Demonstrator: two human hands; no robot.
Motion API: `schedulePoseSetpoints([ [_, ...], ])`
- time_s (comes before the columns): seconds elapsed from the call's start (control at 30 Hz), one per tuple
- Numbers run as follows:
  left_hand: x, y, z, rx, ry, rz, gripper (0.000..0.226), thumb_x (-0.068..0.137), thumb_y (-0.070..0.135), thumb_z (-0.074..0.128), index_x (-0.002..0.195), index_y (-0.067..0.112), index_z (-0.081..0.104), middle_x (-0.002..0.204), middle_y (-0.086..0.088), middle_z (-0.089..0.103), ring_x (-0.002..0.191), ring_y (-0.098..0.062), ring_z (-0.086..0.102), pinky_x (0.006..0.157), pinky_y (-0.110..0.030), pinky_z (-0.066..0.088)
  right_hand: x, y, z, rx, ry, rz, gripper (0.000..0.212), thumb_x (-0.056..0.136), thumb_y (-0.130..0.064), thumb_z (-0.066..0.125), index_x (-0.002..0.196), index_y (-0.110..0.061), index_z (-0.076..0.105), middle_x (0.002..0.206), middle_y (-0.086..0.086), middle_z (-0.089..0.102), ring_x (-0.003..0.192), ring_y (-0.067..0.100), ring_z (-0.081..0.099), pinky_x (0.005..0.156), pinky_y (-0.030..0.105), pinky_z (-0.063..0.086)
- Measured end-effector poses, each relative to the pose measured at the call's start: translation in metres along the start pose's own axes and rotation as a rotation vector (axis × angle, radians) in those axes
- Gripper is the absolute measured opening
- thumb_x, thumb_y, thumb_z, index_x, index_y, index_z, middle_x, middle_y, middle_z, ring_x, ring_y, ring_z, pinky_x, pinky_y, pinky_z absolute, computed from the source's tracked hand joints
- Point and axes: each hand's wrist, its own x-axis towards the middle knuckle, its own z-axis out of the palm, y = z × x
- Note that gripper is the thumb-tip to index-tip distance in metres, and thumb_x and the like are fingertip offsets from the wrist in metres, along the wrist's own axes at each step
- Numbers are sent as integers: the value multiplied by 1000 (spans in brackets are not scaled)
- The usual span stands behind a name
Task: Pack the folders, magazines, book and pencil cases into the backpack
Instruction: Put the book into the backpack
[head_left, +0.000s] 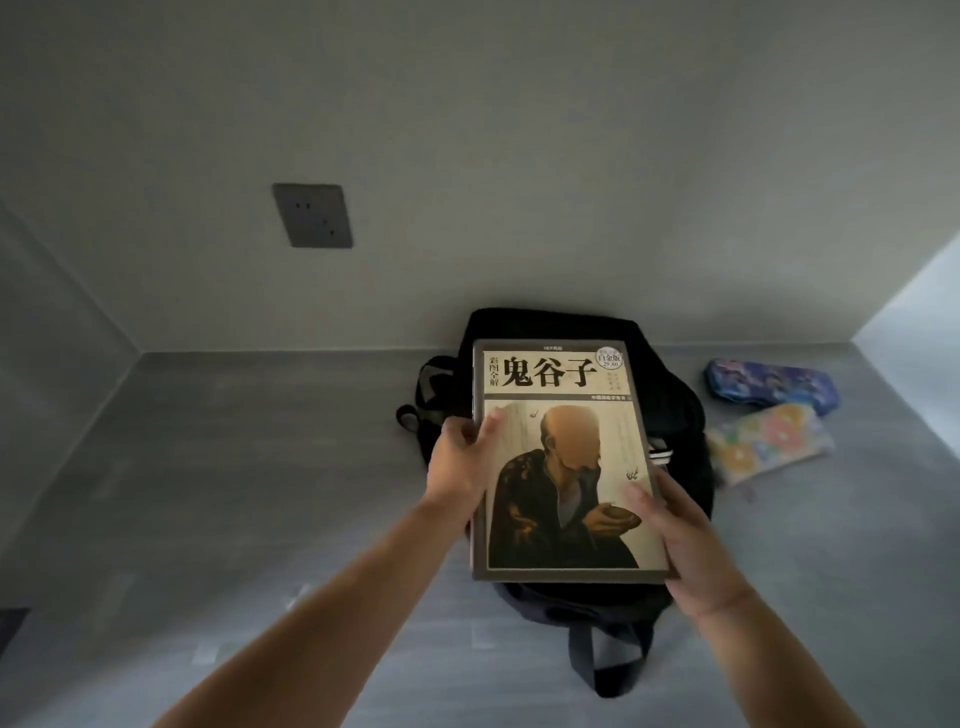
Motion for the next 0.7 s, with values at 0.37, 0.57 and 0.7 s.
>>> schedulePoseSetpoints([
  [0.37, 50, 2, 69, 1113, -128, 706, 55, 86, 28, 62, 136, 25, 41, 136, 4, 44, 130, -17, 36, 109, -35, 26, -75, 21, -125, -115, 319, 92, 35, 78, -32, 61, 113, -33, 62, 121, 10, 61, 108, 36, 58, 91, 57, 50],
  [0.57, 63, 27, 82, 878, 15, 768, 22, 90, 29, 59, 105, 15, 68, 100, -2, 67, 93, -22, 62, 74, -31, 46, -85, 23, -128, -85, 271, 122, 44, 80, -34, 67, 120, -18, 59, 113, 10, 65, 105, 31, 60, 76, 36, 52],
  [0.7, 62, 60, 84, 698, 130, 772, 22, 89, 30, 61, 99, 13, 70, 93, -2, 69, 80, -18, 63, 65, -28, 46, -69, 25, -115, -94, 224, 109, 45, 70, -45, 74, 108, -24, 65, 116, 6, 67, 110, 23, 60, 93, 37, 50],
])
